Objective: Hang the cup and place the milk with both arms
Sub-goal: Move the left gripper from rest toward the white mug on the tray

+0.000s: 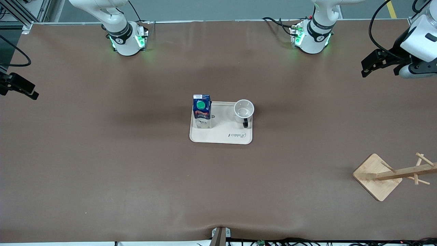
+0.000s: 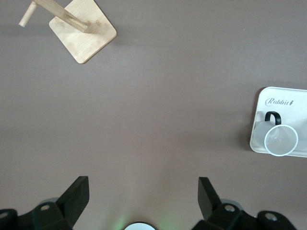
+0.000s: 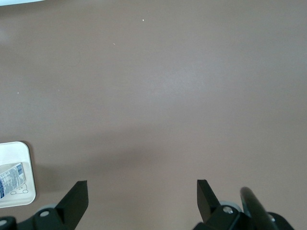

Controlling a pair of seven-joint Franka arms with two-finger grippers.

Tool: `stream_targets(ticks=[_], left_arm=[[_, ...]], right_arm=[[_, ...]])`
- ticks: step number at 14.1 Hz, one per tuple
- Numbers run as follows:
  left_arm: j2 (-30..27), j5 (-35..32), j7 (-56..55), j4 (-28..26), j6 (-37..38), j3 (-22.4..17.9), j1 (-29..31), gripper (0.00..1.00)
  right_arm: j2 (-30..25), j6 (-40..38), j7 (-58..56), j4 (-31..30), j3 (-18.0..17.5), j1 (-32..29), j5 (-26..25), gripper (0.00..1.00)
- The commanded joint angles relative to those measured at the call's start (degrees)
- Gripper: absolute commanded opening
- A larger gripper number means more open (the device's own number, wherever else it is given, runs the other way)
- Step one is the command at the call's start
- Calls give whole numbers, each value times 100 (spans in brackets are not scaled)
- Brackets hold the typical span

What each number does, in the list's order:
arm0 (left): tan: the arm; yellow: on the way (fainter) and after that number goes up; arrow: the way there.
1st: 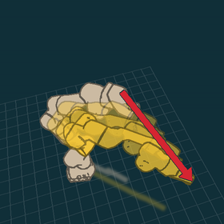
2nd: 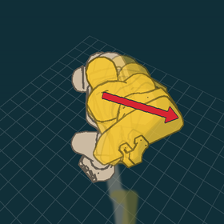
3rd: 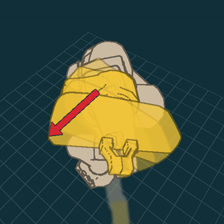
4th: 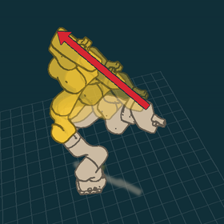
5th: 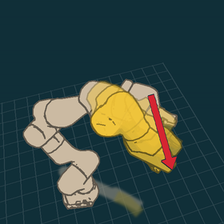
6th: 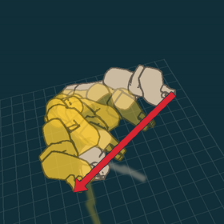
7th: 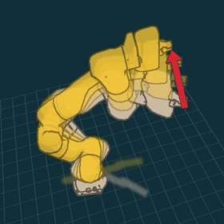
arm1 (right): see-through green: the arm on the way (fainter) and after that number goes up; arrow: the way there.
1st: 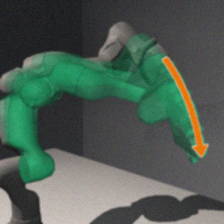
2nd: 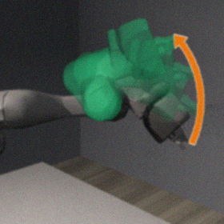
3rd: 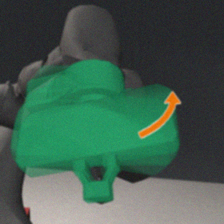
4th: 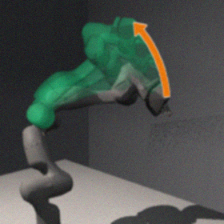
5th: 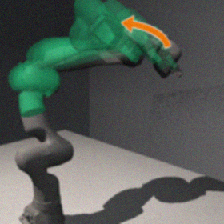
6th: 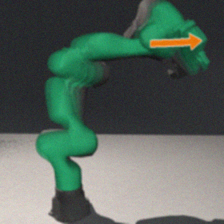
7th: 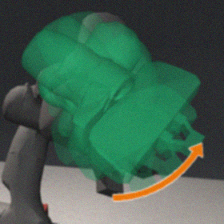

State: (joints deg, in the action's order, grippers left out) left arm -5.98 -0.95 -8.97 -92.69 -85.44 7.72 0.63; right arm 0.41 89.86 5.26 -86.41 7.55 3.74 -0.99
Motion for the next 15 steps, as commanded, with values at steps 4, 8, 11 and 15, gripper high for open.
stream_targets(ticks=[4,8,11,15], left_arm=[[193,-19,70,146,124,37,-27,100],[404,77,-183,-90,45,203,-141,100],[431,60,-1113,-862,-796,711,-177,100],[676,34,-2615,-1900,-2203,1537,-186,100]], right_arm=[[20,-48,27,62,-34,-57,-104,100],[20,-57,27,62,-34,-57,-104,100],[20,-48,27,62,-34,-57,-104,100],[29,-48,36,62,-34,-57,-104,100]])
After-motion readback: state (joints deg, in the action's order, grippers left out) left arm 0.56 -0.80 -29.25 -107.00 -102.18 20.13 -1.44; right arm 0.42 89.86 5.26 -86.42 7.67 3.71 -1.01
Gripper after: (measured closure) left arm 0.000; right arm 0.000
